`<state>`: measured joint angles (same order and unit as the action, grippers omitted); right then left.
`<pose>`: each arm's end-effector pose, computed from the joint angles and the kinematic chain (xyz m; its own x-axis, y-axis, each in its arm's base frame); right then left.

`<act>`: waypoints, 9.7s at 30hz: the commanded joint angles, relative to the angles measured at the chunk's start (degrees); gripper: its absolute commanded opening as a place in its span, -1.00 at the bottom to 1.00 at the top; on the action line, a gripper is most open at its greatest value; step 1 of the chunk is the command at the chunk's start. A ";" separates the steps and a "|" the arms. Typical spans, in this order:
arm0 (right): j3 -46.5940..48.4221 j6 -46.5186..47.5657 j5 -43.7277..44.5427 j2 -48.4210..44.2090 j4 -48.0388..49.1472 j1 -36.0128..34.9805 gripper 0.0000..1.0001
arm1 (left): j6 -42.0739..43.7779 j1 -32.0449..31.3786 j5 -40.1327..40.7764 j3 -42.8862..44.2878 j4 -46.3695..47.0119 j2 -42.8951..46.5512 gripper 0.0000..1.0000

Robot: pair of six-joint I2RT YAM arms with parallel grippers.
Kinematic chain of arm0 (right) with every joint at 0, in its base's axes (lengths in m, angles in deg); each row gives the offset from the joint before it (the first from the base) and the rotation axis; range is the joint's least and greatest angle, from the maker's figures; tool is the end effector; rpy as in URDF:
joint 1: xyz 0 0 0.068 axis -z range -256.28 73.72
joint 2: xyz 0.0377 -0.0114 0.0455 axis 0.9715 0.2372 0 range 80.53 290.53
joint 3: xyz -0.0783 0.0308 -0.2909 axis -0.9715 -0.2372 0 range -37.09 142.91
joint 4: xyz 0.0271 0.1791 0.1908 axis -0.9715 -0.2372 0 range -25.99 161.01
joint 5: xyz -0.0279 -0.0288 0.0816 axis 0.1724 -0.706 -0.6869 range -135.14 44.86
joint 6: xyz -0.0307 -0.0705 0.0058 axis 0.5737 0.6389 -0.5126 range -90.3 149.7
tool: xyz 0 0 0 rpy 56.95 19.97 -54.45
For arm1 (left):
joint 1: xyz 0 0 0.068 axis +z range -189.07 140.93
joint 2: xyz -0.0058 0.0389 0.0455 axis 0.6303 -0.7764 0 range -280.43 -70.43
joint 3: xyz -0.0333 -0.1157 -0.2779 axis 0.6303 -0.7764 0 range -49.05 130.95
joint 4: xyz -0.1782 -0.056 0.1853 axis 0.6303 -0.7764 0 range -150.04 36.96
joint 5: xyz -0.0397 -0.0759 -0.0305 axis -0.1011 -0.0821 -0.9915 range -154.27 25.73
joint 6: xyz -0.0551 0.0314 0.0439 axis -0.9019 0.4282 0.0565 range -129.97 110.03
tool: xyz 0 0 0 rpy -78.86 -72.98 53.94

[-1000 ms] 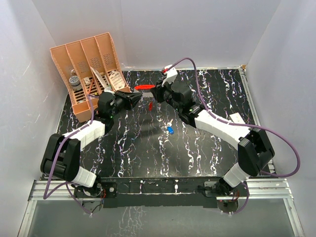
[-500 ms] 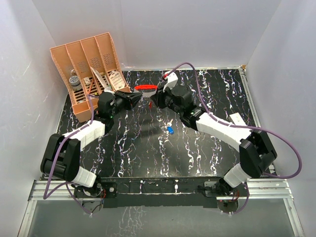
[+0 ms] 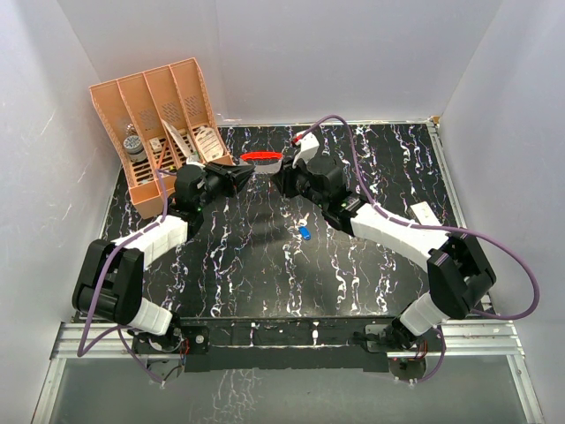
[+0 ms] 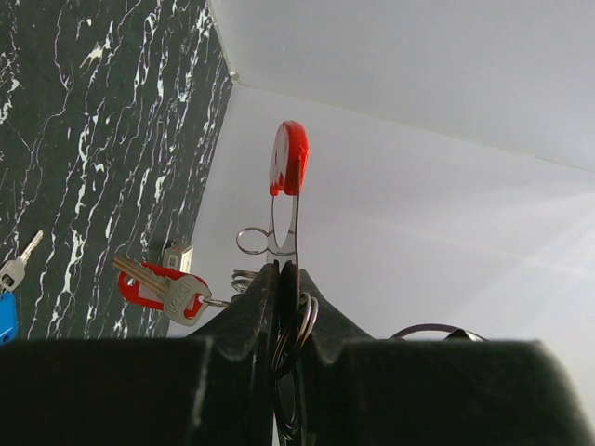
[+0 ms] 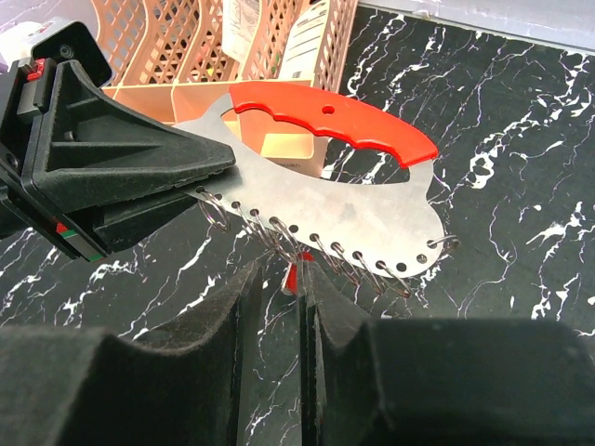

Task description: Put the keys on the keyring

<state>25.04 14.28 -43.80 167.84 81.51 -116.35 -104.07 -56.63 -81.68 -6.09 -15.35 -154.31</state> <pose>0.2994 0.2499 0.3221 -0.3534 0.0500 -0.9341 -0.5522 0.7949 0.2514 0.3284 -0.1246 0.2827 -0.5673 -0.8188 0.0882 -0.0946 -0.0417 -0.9946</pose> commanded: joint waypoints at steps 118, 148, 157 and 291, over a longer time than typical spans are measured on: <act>24.27 6.91 9.77 10.95 -17.14 -2.27 -1.00 | -7.98 0.02 6.20 -3.11 23.43 -3.66 -1.00; 30.75 25.30 12.90 12.09 -23.38 -5.23 -1.00 | -3.51 -0.07 5.77 -3.06 17.55 -3.24 -1.00; 33.66 35.34 22.58 15.76 -28.47 -9.15 -1.00 | -2.90 -0.11 5.02 -2.48 17.33 -4.79 -1.00; -2.13 0.34 11.04 -14.93 -16.99 7.01 0.27 | 6.72 6.49 -24.26 -6.35 47.12 -12.21 -1.00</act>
<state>23.25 15.00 -31.27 154.64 60.55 -109.53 -98.02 -50.73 -104.70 -12.21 27.49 -168.14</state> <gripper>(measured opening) 0.638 0.065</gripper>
